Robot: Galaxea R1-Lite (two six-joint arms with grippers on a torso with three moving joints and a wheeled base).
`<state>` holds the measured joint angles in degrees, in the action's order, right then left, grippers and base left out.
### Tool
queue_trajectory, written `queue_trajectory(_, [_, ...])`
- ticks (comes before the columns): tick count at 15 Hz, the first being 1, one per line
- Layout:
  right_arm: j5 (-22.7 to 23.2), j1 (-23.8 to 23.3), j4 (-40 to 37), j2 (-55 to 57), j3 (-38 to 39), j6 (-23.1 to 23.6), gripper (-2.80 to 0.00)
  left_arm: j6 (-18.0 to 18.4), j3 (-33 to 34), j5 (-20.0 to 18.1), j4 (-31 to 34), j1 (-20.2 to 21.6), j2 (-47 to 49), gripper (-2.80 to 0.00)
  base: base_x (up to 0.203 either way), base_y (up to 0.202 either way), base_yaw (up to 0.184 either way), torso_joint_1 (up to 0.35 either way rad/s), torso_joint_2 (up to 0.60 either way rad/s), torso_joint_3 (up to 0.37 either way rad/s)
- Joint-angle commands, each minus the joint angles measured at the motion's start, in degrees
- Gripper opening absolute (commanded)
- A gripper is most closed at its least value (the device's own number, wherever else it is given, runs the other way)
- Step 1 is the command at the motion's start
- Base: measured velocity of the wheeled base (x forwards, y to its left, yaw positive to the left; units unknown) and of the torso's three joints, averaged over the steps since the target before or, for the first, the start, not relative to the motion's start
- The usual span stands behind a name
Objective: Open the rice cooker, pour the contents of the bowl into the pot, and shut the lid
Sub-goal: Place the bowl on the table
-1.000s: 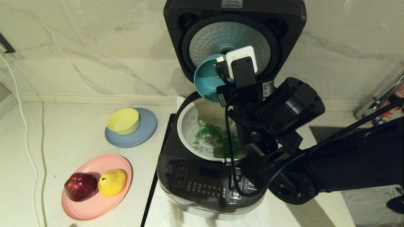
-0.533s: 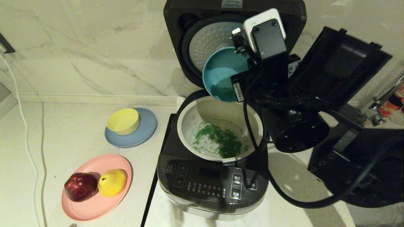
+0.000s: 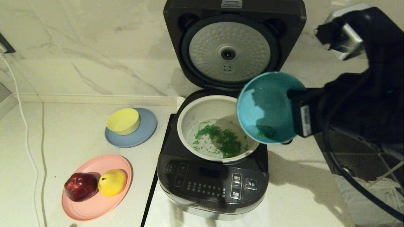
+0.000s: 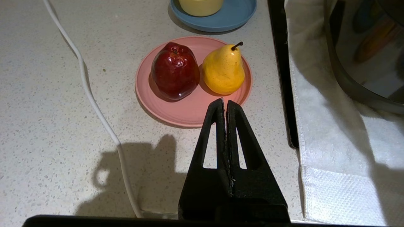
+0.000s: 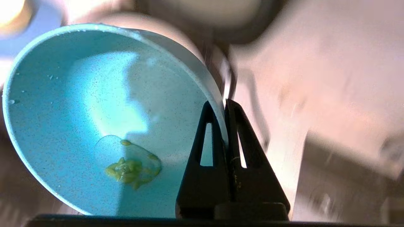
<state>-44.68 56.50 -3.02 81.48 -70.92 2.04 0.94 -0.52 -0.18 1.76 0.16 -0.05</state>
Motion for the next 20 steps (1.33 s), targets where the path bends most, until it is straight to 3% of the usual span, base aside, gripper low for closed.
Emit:
queue_trajectory(1, [3.39, -0.57, -22.04, -8.26, -0.24, -12.23, -2.80, 0.03, 0.00, 0.01, 0.00, 0.02, -0.04, -2.80, 0.000, 0.000, 0.000, 0.000, 0.00, 0.000])
queue_trajectory(4, [12.35, -8.11, -33.39, -12.19, -0.13, -21.14, -2.80, 0.03, 0.00, 0.01, 0.00, 0.02, -0.04, -2.80, 0.000, 0.000, 0.000, 0.000, 0.00, 0.000])
queue_trajectory(7, [20.20, -19.52, -35.91, -14.83, 4.96, -23.68, -2.80, 0.03, 0.00, 0.01, 0.00, 0.02, -0.13, -2.80, 0.000, 0.000, 0.000, 0.000, 0.00, 0.000])
queue_trajectory(10, [24.33, -26.98, -35.68, -16.42, 13.63, -26.04, -2.80, 0.03, 0.00, 0.01, 0.00, 0.02, -0.04, -2.80, 0.000, 0.000, 0.000, 0.000, 0.00, 0.000])
queue_trajectory(15, [33.00, -37.60, -28.00, -13.90, 24.32, -27.32, -2.80, 0.03, 0.00, 0.01, 0.00, 0.02, -0.04, -2.80, 0.000, 0.000, 0.000, 0.000, 0.00, 0.000])
queue_trajectory(20, [40.49, -46.72, -12.50, -1.71, 33.93, -27.48, -2.80, 0.03, 0.00, 0.01, 0.00, 0.02, -0.13, -2.80, 0.000, 0.000, 0.000, 0.000, 0.00, 0.000])
